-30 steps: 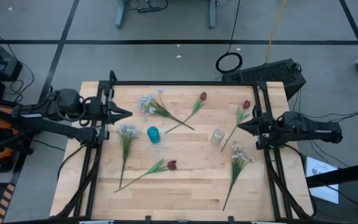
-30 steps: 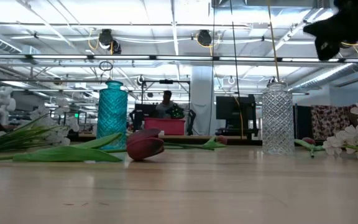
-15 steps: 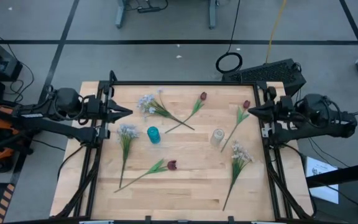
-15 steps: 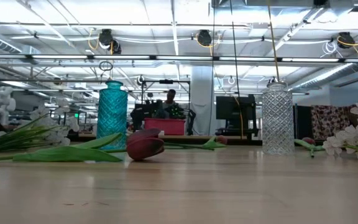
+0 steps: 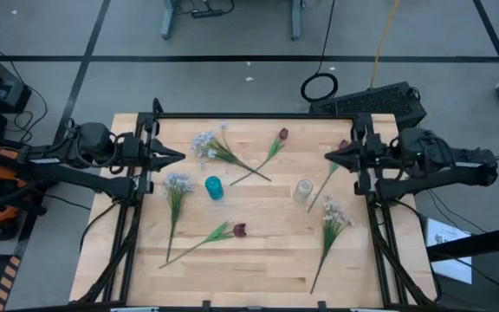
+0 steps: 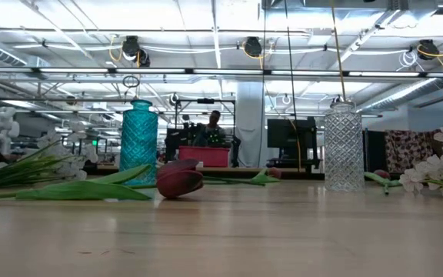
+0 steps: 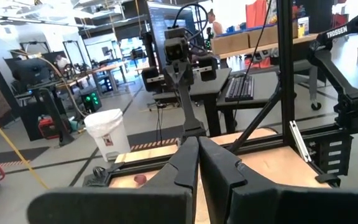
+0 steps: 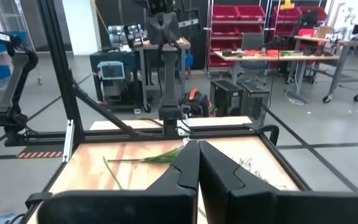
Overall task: Sort flowers into vase by color
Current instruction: Move the left white daisies to the bottom right of the table
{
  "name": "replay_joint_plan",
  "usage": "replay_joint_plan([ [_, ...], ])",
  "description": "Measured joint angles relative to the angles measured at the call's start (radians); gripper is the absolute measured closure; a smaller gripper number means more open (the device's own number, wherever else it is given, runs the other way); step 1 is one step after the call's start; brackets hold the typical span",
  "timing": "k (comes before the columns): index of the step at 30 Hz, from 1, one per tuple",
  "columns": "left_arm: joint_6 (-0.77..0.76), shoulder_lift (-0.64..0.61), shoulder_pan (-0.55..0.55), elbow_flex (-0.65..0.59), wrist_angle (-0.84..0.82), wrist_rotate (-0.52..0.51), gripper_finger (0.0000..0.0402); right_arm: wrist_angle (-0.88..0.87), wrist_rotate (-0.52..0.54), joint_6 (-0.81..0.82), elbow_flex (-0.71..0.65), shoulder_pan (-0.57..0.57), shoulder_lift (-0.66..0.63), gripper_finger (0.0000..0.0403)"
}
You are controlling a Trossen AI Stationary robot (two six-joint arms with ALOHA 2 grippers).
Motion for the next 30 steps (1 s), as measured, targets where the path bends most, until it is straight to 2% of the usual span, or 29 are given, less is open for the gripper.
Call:
replay_joint_plan([
  [9,-0.03,0.013,0.0,0.0,-0.029,0.0,0.0379,-0.001,0.001,0.026,0.0,0.0,0.034,0.0403],
  [14,-0.059,0.02,-0.001,0.0,-0.036,0.0,0.0379,0.004,0.053,0.027,0.0,0.0,0.057,0.0403],
  [21,-0.178,0.029,-0.009,0.0,-0.079,-0.001,0.0379,0.005,0.054,0.026,0.0,0.0,0.089,0.0403],
  [25,-0.205,0.04,-0.037,0.0,-0.155,-0.055,0.0392,0.005,0.053,0.028,0.0,0.0,0.098,0.0403],
  [30,-0.382,0.059,-0.077,0.0,-0.224,-0.139,0.0396,-0.015,0.053,0.068,0.0,0.0,0.109,0.0403],
])
